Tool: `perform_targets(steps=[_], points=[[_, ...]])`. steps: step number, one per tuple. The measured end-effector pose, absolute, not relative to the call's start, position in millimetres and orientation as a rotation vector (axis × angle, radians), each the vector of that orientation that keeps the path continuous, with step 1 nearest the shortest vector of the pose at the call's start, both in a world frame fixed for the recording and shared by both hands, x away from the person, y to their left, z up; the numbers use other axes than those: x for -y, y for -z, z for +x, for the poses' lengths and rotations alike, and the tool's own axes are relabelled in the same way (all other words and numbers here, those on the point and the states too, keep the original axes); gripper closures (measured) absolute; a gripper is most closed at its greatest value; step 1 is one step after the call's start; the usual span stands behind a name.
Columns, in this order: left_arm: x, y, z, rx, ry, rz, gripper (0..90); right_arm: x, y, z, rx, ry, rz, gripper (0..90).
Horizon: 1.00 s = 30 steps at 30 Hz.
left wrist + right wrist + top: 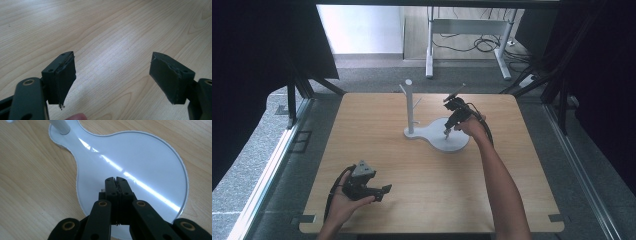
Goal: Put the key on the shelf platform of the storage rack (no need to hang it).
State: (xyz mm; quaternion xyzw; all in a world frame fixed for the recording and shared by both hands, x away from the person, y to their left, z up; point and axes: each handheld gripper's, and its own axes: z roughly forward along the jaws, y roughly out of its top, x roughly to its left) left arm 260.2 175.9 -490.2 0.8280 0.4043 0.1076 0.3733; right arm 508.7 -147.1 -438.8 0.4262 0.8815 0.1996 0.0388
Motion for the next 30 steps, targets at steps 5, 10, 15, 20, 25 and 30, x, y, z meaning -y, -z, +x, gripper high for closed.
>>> perform_targets(steps=[5, 10, 15, 20, 25, 30], points=[[-176, 490, 260, -1.036, -0.277, 2.122, 21.4, 150, 445, 511, -2.684, -0.623, 1.334, 89.9], [-176, 491, 260, -1.033, -0.274, 2.124, 21.4, 151, 447, 513, -2.659, -0.637, 1.351, 89.8], [-176, 490, 260, -1.035, -0.276, 2.122, 21.4, 152, 451, 514, -2.651, -0.611, 1.36, 89.5], [-177, 491, 261, -1.038, -0.275, 2.122, 21.4, 154, 463, 517, -2.654, -0.589, 1.377, 89.4], [-176, 492, 261, -1.037, -0.273, 2.127, 21.4, 156, 472, 516, -2.652, -0.588, 1.393, 88.9], [-174, 493, 261, -1.033, -0.269, 2.131, 21.4, 158, 472, 515, -2.647, -0.596, 1.383, 88.7]])
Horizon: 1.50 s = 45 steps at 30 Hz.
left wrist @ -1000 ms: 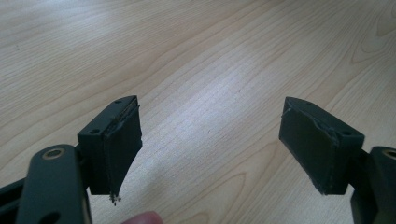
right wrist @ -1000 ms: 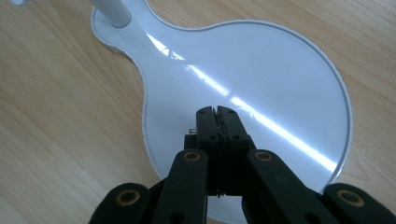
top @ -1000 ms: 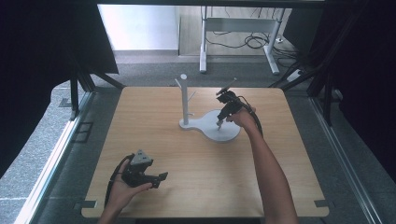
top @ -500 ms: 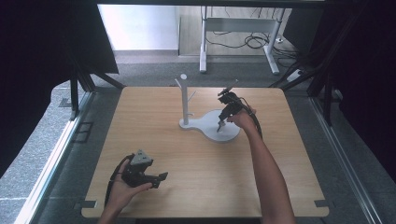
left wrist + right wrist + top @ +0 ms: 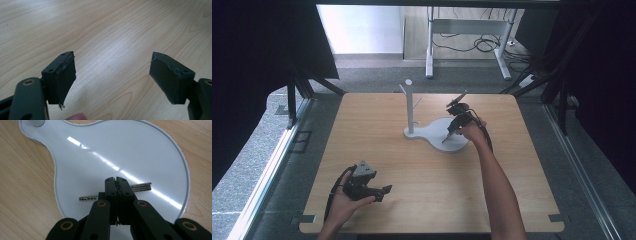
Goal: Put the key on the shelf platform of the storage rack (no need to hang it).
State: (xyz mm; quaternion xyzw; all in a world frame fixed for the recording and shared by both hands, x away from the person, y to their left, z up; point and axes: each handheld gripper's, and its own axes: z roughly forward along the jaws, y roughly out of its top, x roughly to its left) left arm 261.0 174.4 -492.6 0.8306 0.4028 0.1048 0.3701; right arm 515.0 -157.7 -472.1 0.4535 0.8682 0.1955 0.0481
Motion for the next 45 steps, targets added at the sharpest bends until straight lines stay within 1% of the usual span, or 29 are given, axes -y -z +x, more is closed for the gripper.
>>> perform_targets(steps=[1, 8, 14, 20, 32, 45], points=[[-174, 493, 261, -1.031, -0.269, 2.132, 21.4, 158, 472, 515, -2.645, -0.596, 1.383, 88.0], [-174, 493, 261, -1.032, -0.27, 2.135, 21.4, 162, 468, 512, -2.617, -0.595, 1.355, 73.9], [-173, 494, 261, -1.03, -0.267, 2.137, 21.4, 166, 461, 507, -2.585, -0.631, 1.338, 63.8], [-172, 493, 261, -1.03, -0.268, 2.136, 21.4, 165, 451, 497, -2.582, -0.658, 1.296, 56.1], [-170, 494, 260, -1.029, -0.27, 2.142, 21.4, 179, 439, 453, -2.575, -0.843, 1.179, 51.7], [-166, 497, 261, -1.03, -0.266, 2.157, 21.4, 229, 454, 390, -2.53, -0.937, 1.164, 50.9]])
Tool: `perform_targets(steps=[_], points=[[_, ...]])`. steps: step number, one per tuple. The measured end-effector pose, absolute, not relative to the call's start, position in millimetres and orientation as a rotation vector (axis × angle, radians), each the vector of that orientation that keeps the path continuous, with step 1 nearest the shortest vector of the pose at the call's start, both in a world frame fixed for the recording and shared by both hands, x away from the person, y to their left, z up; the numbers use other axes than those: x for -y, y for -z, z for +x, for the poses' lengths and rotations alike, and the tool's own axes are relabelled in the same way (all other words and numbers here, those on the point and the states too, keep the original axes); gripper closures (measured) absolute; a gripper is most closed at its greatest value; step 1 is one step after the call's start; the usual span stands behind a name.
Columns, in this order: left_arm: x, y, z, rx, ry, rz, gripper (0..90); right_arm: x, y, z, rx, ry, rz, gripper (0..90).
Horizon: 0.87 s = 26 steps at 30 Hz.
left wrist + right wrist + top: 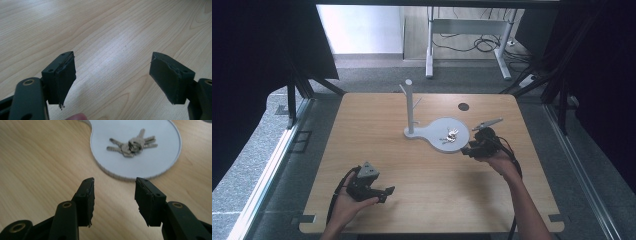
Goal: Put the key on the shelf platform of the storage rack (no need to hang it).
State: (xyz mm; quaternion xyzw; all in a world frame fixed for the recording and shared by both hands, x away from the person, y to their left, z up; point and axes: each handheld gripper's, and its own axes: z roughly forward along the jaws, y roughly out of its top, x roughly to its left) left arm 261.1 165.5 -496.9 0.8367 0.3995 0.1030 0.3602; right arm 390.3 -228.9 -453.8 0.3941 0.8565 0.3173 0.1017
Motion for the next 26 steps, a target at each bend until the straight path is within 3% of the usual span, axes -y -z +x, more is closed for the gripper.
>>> perform_targets(steps=[15, 26], points=[[-166, 497, 262, -1.035, -0.26, 2.156, 21.4, 277, 488, 325, -2.487, -0.988, 1.212, 49.8], [-167, 497, 262, -1.038, -0.26, 2.154, 21.4, 280, 492, 319, -2.463, -0.984, 1.202, 47.4]])
